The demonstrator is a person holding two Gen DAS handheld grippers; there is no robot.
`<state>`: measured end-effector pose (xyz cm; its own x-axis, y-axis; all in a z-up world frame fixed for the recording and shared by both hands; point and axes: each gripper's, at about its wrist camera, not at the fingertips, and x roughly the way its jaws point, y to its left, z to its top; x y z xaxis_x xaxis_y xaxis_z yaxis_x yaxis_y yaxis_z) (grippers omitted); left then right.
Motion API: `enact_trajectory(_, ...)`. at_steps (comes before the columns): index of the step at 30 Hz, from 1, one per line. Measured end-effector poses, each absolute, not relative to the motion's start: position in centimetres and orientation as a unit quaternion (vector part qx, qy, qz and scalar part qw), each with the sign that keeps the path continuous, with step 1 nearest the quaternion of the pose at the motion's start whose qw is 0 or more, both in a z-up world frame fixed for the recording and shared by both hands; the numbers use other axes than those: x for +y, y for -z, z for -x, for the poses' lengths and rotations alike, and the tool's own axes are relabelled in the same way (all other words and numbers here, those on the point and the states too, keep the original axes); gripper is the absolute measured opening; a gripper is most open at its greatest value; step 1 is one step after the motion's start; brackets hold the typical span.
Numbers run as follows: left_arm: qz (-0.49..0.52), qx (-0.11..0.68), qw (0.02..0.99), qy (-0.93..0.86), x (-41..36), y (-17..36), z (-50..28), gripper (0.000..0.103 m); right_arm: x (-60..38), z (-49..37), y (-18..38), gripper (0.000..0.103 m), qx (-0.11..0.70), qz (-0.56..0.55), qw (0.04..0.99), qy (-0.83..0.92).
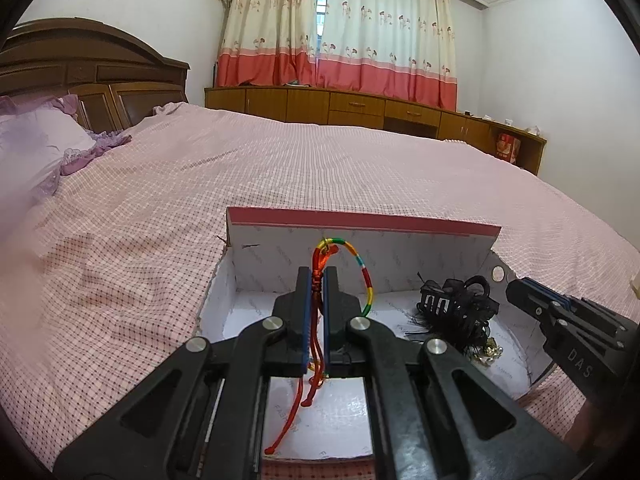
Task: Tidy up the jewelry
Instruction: 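Lower both bracelets into the shoebox and open both tools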
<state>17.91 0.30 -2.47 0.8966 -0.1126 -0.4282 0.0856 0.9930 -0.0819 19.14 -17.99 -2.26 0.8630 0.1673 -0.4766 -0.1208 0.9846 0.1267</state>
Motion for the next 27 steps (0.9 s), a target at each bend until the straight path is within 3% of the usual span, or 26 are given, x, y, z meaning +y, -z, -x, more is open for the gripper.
enact_trajectory(8, 0.030, 0.226, 0.972, 0.050, 0.4, 2.4, -18.0, 0.000, -18.0, -19.2, 2.4, 0.012, 0.255, -0.045, 0.963, -0.076)
enact_trajectory(11, 0.031, 0.227, 0.972, 0.048, 0.6, 2.2, -17.8, 0.005, -18.2, -19.1, 2.3, 0.013, 0.254, -0.049, 0.963, -0.076)
enact_trajectory(16, 0.035, 0.228, 0.972, 0.049, 0.9, 1.5, -16.8, 0.012, -18.7, -18.5, 1.4, 0.026, 0.249, -0.061, 0.963, -0.082)
enact_trajectory(27, 0.055, 0.254, 0.963, 0.069, 1.8, 0.3, -13.3, 0.017, -19.3, -14.5, -0.3, 0.026, 0.260, -0.071, 0.958, -0.101)
